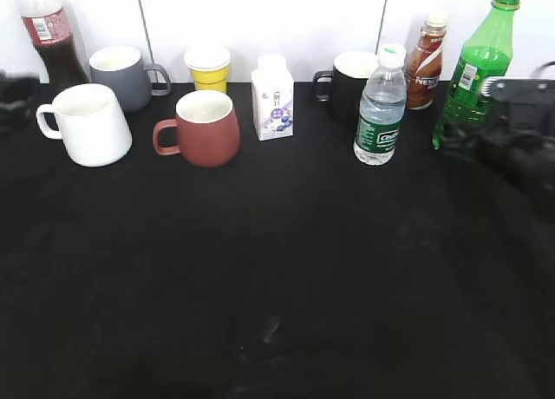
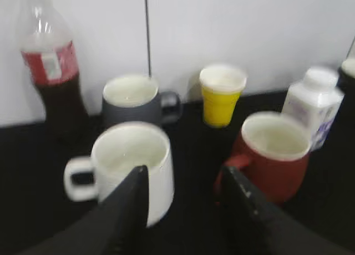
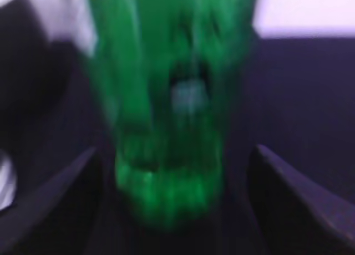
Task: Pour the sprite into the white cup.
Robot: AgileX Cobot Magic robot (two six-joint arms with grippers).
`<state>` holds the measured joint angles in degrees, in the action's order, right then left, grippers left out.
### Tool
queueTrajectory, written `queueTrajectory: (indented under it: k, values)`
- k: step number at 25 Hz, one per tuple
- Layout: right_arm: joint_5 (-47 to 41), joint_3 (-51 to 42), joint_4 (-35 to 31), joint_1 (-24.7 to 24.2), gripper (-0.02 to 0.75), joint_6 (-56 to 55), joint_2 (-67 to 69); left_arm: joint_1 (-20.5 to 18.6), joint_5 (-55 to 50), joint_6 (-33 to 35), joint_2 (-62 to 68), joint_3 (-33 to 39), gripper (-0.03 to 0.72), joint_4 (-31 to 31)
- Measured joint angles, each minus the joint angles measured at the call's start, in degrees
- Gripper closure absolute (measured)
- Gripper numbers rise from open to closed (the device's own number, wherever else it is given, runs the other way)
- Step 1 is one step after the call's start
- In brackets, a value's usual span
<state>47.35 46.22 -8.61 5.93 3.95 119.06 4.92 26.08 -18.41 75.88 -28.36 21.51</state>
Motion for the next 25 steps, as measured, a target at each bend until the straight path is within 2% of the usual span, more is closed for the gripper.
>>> queueTrajectory:
  k: [2, 3, 4, 6, 7, 10, 12, 14, 17, 19, 20, 22, 25]
  values:
    - [-22.17, 0.14, 0.42, 0.00, 0.141, 0.00, -9.41, 2.60, -18.17, -0.09, 0.00, -5.41, 0.337, -0.28]
    - [-36.53, 2.37, 0.16, 0.00, 0.141, 0.00, -14.32, 4.33, -29.35, -0.16, 0.00, -9.45, 0.321, -1.05]
    - [-51.79, 5.14, 0.12, 0.00, 0.143, -0.05, -17.94, 6.05, -38.90, -0.16, 0.00, -12.87, 0.291, -0.86]
    - [-72.60, 9.88, -0.25, 0.00, 0.143, -3.33, -22.78, 9.11, -57.78, -0.16, 0.00, -18.66, 0.197, -0.98]
    - [-79.89, 11.28, -0.18, 0.00, 0.146, -4.32, -24.56, 10.07, -65.96, 0.41, 0.00, -20.39, 0.171, -2.65]
    - [-93.66, 11.72, 1.02, 0.00, 0.146, -4.57, -28.76, 10.53, -87.31, 10.04, -0.12, -20.95, 0.160, -13.77]
    - [-103.26, 11.72, 1.49, 0.00, 0.146, -4.57, -33.61, 10.53, -94.44, 11.32, -1.13, -20.95, 0.162, -18.82]
    - [-110.74, 11.72, 1.56, 0.00, 0.147, -4.81, -42.26, 10.53, -95.32, 11.70, -5.78, -20.95, 0.195, -21.51]
    - [-115.89, 11.72, 2.96, 0.05, 0.147, -5.59, -61.51, 10.57, -95.42, 11.94, -25.29, -20.95, 0.225, -26.18]
    - [-116.13, 10.80, 5.86, 0.05, 0.147, -6.12, -75.62, 10.57, -95.65, 12.10, -40.37, -20.95, 0.221, -24.22]
    - [-115.16, 8.64, 6.43, 0.05, 0.147, -6.67, -81.15, 10.57, -95.65, 12.12, -47.22, -20.19, 0.195, -22.19]
    - [-113.77, 1.39, 6.83, 0.05, 0.147, -6.96, -92.62, 10.57, -95.83, 12.17, -59.66, -15.77, 0.146, -19.77]
    - [-113.18, -11.22, 7.68, 0.05, 0.147, -7.06, -106.89, 10.57, -96.44, 12.24, -72.56, -7.17, 0.141, -17.44]
